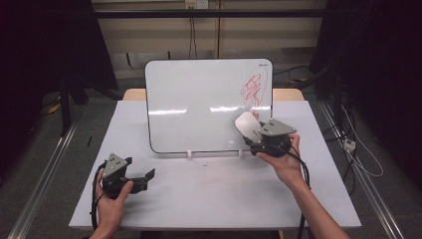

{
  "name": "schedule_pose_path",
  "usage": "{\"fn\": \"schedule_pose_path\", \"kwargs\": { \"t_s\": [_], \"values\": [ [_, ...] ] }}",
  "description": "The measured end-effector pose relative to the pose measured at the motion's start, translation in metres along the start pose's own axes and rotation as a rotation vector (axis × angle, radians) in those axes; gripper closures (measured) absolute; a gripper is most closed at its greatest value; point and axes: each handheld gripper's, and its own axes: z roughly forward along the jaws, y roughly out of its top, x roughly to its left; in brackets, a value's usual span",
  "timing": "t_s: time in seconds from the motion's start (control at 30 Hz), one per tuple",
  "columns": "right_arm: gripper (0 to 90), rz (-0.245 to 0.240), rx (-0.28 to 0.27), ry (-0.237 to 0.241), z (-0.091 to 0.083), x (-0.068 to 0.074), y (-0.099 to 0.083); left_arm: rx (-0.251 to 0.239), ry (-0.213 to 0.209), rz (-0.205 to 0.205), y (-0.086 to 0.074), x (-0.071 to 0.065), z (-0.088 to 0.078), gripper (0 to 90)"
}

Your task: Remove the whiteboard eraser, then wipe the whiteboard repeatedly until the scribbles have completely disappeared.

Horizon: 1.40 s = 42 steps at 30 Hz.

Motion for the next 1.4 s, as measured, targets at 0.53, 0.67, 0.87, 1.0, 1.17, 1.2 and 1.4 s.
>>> {"fn": "schedule_pose_path", "kwargs": {
  "t_s": [0.53, 0.67, 0.87, 1.0, 1.17, 1.2, 1.4],
  "values": [
    [31.4, 0.002, -0.057, -0.05, -0.003, -0.01, 0.017, 0.002, 0.008, 0.003, 0.001, -0.001, -0.001, 6.0],
    [31.4, 0.0, -0.069, -0.057, -0.002, -0.011, 0.022, -0.001, 0.011, 0.004, 0.001, -0.001, -0.002, 6.0],
    [31.4, 0.0, -0.073, -0.082, 0.0, -0.016, 0.025, 0.009, 0.004, -0.006, -0.001, 0.003, -0.001, 6.0],
    [31.4, -0.01, -0.069, -0.106, 0.004, -0.02, 0.029, 0.004, -0.002, -0.013, 0.0, 0.003, 0.0, 6.0],
    [31.4, -0.022, -0.078, -0.135, 0.009, -0.026, 0.037, 0.007, -0.003, -0.01, 0.0, 0.003, 0.001, 6.0],
    [31.4, -0.022, -0.08, -0.135, 0.009, -0.027, 0.039, 0.007, 0.0, -0.008, 0.0, 0.003, 0.001, 6.0],
    [31.4, -0.03, -0.07, -0.15, 0.016, -0.034, 0.047, 0.009, 0.0, -0.005, 0.0, 0.004, 0.0, 6.0]
  ]
}}
